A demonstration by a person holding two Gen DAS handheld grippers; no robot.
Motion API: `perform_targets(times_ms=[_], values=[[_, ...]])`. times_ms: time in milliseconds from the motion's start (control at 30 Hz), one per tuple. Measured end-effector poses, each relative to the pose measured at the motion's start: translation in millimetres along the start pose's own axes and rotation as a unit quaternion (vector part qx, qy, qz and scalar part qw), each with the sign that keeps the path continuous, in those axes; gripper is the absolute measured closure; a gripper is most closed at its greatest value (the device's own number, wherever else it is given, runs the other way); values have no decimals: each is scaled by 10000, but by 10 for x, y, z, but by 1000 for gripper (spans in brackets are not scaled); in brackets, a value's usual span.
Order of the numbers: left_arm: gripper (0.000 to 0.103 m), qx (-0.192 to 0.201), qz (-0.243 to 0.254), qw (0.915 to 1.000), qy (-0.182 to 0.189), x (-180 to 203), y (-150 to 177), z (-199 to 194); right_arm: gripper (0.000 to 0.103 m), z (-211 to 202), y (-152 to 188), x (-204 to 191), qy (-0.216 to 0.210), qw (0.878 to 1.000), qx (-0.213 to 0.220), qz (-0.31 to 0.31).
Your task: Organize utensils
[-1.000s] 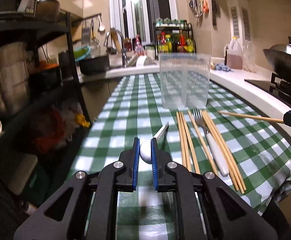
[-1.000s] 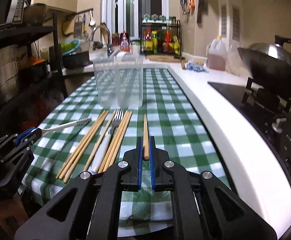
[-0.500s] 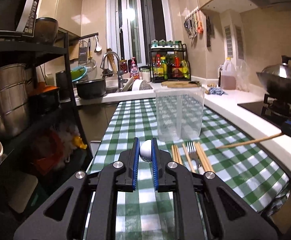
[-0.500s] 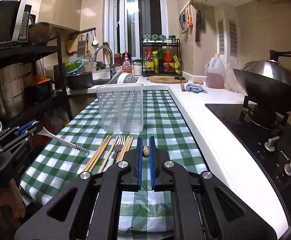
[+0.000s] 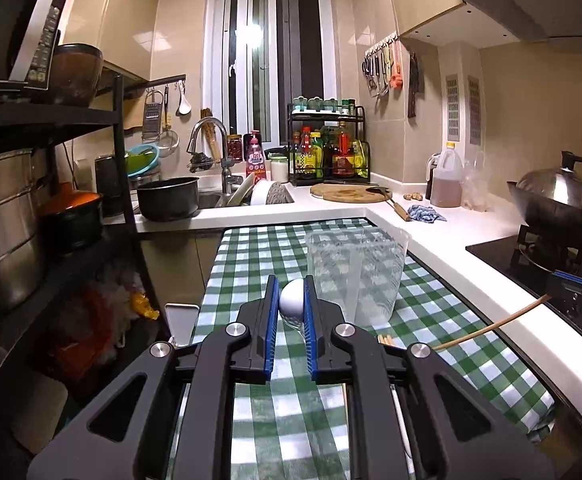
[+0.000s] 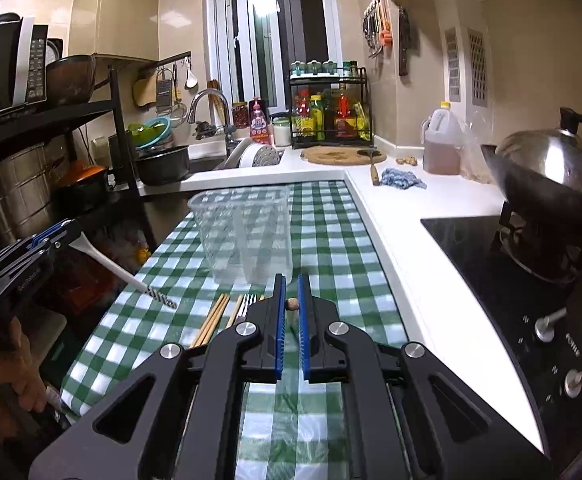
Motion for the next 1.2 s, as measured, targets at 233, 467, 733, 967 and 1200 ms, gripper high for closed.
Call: perform_targets(times_ms=[233,467,733,967,1200], values=[[91,-216,25,9997,124,-13,-147,125,96,127,-238,-14,-48,10000,-32,27],[91,-601,107,9978,254,16,-294,335,96,372,-460,-38,-40,9996,-267,20],[91,-841,134,9958,340,18,-425,510,95,795,-624,-52,-79,9975,-695,51],[91,-888,103,9950,451,22,-438,612,103,1060,-688,-84,25,9969,-783,-61],[91,-835,73,9952,503,9,-433,650,103,949,-787,-114,49,9975,-661,-254]])
Point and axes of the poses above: each gripper's, at about its wrist camera, not at the fingertips, and z roughly the way its jaws point, x to its right, y to its underside, the point moved 7 cm from there along z, roughly the way its jaws point, and after that the axes turned 10 degrees about -x, right-handed, at the moved point
